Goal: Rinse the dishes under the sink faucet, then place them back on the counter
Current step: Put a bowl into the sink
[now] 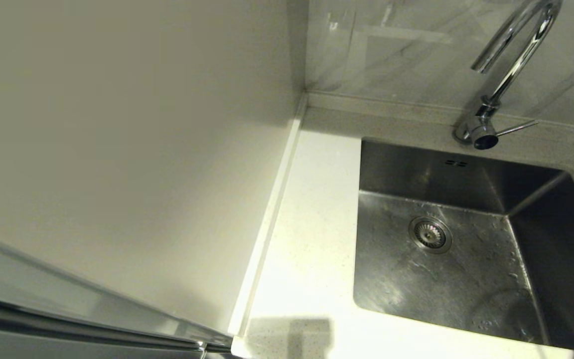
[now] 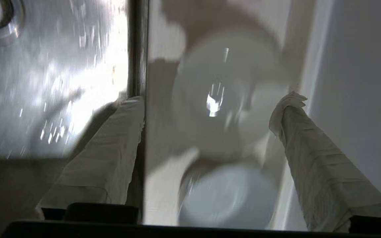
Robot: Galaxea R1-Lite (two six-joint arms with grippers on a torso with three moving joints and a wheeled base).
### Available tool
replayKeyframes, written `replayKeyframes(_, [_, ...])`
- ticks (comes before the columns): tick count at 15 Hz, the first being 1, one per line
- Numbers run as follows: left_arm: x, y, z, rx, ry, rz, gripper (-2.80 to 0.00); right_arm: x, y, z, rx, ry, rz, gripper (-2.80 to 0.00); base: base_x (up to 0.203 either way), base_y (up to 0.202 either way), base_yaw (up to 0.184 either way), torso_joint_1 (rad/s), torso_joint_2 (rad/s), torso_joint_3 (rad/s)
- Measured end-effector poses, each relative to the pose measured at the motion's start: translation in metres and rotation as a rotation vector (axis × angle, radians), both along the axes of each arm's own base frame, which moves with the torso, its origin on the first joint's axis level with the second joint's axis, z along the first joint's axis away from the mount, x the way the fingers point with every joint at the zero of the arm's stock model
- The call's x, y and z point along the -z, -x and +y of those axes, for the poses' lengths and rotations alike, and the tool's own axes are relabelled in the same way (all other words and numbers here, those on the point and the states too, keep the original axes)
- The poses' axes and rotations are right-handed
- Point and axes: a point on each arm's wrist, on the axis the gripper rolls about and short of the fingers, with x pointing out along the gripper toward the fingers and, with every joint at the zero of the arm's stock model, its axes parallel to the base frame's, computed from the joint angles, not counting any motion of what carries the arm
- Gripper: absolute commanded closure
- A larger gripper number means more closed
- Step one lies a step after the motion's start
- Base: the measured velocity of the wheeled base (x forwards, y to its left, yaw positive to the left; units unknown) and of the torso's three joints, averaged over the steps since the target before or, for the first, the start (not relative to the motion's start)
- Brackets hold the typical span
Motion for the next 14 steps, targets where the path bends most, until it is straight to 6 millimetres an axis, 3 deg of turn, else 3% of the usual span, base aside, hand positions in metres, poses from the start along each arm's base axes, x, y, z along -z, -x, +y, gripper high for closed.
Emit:
replayKeyframes(3, [0.0, 0.0, 0.0, 0.0, 0.0, 0.0, 0.0, 0.007, 0.011, 0.015, 0.008, -0.117, 0.081, -2.8, 0.0, 0.0, 0.0, 0.0, 0.0, 0.0])
replayKeyframes(7, [0.0, 0.0, 0.0, 0.0, 0.0, 0.0, 0.0, 0.024, 0.009, 0.014, -0.023, -0.192, 0.098, -2.8, 0.0, 0.0, 0.0, 0.0, 0.0, 0.0])
replayKeyframes(14, [0.0, 0.0, 0.0, 0.0, 0.0, 0.0, 0.0, 0.056, -0.012, -0.017, -0.028, -0.198, 0.099, -2.8, 0.0, 0.0, 0.0, 0.0, 0.0, 0.0])
